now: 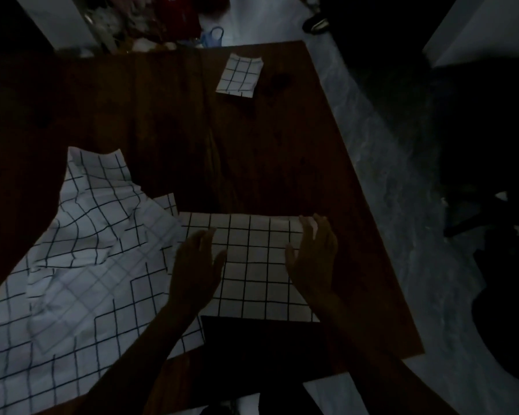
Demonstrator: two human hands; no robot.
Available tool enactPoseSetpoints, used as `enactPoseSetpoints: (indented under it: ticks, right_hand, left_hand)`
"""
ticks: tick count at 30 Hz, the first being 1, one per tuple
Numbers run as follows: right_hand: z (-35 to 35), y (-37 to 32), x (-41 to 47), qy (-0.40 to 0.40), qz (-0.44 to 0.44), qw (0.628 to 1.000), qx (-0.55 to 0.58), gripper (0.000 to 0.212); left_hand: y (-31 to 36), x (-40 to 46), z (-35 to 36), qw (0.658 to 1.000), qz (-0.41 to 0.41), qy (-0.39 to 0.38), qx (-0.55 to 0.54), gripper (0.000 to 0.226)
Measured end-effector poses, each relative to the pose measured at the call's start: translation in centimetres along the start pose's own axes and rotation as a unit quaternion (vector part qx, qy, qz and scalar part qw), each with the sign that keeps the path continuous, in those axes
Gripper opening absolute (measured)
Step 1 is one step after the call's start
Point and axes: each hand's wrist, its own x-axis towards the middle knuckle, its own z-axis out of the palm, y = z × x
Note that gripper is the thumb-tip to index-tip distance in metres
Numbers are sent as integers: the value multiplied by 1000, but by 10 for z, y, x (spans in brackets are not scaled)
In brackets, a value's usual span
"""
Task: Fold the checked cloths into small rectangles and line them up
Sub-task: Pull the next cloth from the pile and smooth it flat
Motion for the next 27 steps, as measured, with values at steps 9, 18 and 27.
enactPoseSetpoints:
  ticks: [9, 18, 27]
  right_hand:
    - [64, -25, -66, -171, -189, 966, -50, 45]
    - [77, -22, -66, -211, -208, 948, -111, 60]
    - [59, 5, -80, -187, -126, 967, -122, 66]
  left_hand:
    - [-44, -38, 66, 991, -10, -103, 82, 64]
    - [-45, -47, 78, 990, 24, -104, 88, 67]
    - [-48, -47, 74, 990, -2, -92, 110, 74]
